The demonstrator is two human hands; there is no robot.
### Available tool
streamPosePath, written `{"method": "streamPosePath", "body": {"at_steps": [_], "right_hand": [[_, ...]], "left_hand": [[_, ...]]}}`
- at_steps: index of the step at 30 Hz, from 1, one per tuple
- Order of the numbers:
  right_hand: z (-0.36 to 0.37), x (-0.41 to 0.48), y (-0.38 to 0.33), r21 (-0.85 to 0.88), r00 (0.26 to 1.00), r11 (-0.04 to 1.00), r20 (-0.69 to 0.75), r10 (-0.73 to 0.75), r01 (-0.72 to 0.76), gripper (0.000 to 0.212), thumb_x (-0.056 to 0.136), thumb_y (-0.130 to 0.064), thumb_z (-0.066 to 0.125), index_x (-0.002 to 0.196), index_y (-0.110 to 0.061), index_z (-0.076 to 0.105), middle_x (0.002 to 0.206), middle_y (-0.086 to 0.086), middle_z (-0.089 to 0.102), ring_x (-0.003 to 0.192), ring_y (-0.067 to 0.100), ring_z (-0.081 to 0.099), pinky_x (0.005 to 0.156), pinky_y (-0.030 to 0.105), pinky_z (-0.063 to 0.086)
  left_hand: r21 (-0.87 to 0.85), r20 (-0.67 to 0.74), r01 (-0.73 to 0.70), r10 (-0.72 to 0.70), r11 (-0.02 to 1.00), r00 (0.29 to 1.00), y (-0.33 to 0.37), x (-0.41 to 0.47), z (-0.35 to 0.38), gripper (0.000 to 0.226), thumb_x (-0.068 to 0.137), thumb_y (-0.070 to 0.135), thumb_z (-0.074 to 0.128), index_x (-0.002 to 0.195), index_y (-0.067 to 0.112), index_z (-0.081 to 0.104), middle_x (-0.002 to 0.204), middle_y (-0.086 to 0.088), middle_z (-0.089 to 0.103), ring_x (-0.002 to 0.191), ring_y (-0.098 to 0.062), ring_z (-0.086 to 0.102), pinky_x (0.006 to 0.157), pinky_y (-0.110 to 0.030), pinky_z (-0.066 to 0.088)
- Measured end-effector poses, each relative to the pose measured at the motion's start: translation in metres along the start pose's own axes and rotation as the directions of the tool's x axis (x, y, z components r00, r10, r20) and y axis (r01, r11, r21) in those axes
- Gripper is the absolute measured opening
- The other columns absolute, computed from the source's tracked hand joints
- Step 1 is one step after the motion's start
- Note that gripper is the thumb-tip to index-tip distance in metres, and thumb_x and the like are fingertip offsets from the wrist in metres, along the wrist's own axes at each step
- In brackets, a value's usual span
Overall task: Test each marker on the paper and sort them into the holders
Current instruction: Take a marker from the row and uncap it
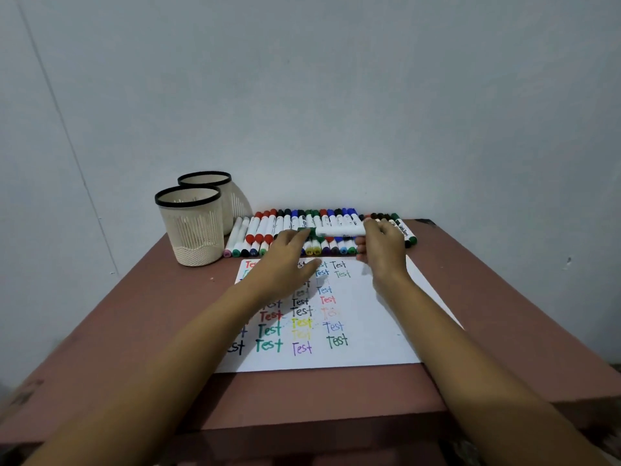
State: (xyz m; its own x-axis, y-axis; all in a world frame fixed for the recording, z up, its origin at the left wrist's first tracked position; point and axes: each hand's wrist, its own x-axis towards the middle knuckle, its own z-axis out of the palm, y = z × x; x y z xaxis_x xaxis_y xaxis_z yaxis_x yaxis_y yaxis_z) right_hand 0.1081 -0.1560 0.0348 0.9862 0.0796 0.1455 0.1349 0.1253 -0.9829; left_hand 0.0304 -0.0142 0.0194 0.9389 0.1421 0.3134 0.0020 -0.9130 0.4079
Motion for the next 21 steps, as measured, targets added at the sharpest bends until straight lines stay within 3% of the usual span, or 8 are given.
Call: {"method": "streamPosePath", "body": {"at_steps": [5, 8, 11, 14, 16, 21], "right_hand": [[-0.006, -0.003, -0.002, -0.027, 0.998, 0.999, 0.048, -0.044, 0.046, 0.027, 0.097, -0.018, 0.048, 0.071, -0.012, 0.053, 0.059, 0.002, 0.049, 0.050, 0.011, 0.043, 0.048, 0.022, 0.040], [-0.002, -0.004, -0.001, 0.045, 0.998, 0.999, 0.063, -0.029, 0.026, 0.029, 0.097, -0.023, 0.051, 0.069, -0.013, 0.053, 0.054, 0.000, 0.047, 0.048, 0.011, 0.041, 0.048, 0.023, 0.039], [0.004, -0.003, -0.001, 0.187, 0.992, 0.980, 0.119, 0.051, -0.073, 0.030, 0.093, -0.031, 0.058, 0.070, -0.013, 0.054, 0.052, -0.002, 0.043, 0.046, 0.009, 0.040, 0.047, 0.023, 0.037], [0.009, -0.007, 0.006, 0.171, 0.945, 0.968, 0.302, 0.128, -0.185, 0.024, 0.089, -0.031, 0.064, 0.076, -0.012, 0.057, 0.054, -0.003, 0.045, 0.048, 0.008, 0.041, 0.046, 0.021, 0.036], [0.011, -0.012, 0.016, 0.062, 0.917, 0.989, 0.386, 0.099, -0.133, 0.020, 0.090, -0.026, 0.064, 0.080, -0.009, 0.060, 0.055, -0.004, 0.047, 0.051, 0.009, 0.041, 0.049, 0.022, 0.034], [0.011, -0.015, 0.020, -0.043, 0.942, 0.998, 0.333, 0.047, -0.035, 0.025, 0.092, -0.027, 0.061, 0.075, -0.008, 0.060, 0.058, -0.001, 0.049, 0.052, 0.009, 0.040, 0.051, 0.024, 0.033]], "left_hand": [[0.103, -0.185, -0.030, 0.049, 0.994, 0.982, -0.011, 0.003, 0.010, 0.056, 0.089, 0.040, 0.055, 0.140, 0.025, 0.038, 0.116, -0.008, 0.040, 0.106, -0.021, 0.035, 0.090, -0.031, 0.031], [0.110, -0.161, -0.125, 0.141, 0.986, 0.977, -0.008, 0.005, 0.009, 0.036, 0.092, 0.034, 0.054, 0.121, 0.013, 0.057, 0.097, -0.003, 0.049, 0.090, -0.021, 0.045, 0.073, -0.026, 0.032], [0.018, -0.090, -0.117, 0.118, 0.993, 0.989, -0.002, 0.004, 0.005, 0.023, 0.095, 0.026, 0.050, 0.101, 0.005, 0.057, 0.070, 0.002, 0.049, 0.064, -0.019, 0.047, 0.050, -0.021, 0.029], [0.007, -0.160, -0.130, 0.129, 0.992, 0.979, -0.002, 0.001, 0.003, 0.022, 0.094, 0.021, 0.053, 0.108, 0.005, 0.058, 0.073, -0.002, 0.053, 0.065, -0.018, 0.048, 0.049, -0.019, 0.026], [-0.019, -0.163, -0.134, 0.129, 0.991, 0.978, -0.003, -0.004, 0.005, 0.028, 0.093, 0.020, 0.053, 0.118, 0.007, 0.054, 0.082, -0.006, 0.059, 0.070, -0.017, 0.050, 0.054, -0.020, 0.029], [-0.136, -0.111, -0.131, 0.116, 0.982, 0.987, 0.003, -0.007, 0.010, 0.016, 0.095, 0.016, 0.050, 0.104, 0.004, 0.055, 0.067, 0.007, 0.046, 0.058, -0.005, 0.041, 0.052, -0.010, 0.032]]}}
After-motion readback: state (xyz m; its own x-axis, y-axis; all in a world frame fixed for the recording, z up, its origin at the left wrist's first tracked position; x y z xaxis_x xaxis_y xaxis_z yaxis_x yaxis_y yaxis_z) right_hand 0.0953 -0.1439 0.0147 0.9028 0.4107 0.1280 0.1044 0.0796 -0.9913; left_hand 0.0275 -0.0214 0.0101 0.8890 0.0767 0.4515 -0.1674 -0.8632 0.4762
